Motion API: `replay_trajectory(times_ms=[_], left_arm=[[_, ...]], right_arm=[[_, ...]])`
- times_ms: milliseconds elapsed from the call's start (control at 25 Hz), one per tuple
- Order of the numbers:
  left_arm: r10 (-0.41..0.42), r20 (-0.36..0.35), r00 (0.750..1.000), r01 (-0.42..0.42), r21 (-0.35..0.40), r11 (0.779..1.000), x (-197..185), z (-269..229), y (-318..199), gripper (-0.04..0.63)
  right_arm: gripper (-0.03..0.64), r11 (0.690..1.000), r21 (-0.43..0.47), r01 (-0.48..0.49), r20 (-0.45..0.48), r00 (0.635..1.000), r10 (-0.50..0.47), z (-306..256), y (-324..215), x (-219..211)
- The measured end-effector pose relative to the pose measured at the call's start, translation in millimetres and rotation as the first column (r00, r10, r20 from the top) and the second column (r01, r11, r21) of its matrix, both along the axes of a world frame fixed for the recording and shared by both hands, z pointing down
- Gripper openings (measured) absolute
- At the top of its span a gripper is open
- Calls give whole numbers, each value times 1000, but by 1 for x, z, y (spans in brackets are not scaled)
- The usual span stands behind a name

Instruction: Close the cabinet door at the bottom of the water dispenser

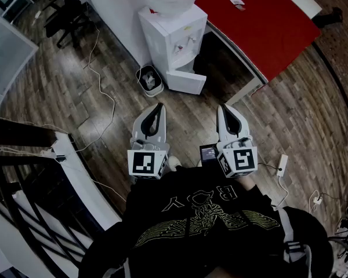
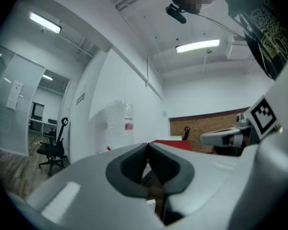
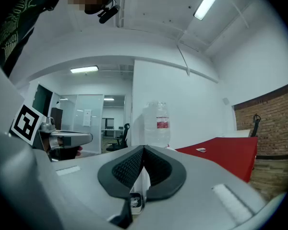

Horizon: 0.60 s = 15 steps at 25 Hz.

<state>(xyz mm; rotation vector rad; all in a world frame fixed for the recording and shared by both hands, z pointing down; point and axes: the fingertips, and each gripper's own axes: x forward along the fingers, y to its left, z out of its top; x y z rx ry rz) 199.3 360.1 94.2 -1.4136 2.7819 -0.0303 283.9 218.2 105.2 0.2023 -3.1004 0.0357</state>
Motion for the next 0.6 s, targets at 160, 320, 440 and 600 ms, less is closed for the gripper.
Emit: replay_trajectory(times_ms=[160, 320, 440, 600], left_arm=[[18, 11, 1000, -18, -5, 1000, -12, 2, 1, 8], [34, 5, 999, -34, -11, 999, -33, 9, -9, 8], [38, -7, 999, -38, -26, 999, -53, 20, -25, 8], [0, 14, 1000, 1, -65, 998, -101, 28, -53, 8]], right_arm=[[-5, 999, -15, -28, 20, 999, 29, -1, 3, -13], [-5, 999, -2, -35, 23, 999, 35, 1, -2, -35], [-5, 999, 17, -41, 8, 999, 41, 8, -17, -55], [-5, 998, 22, -60, 25, 998, 60, 5, -53, -94]])
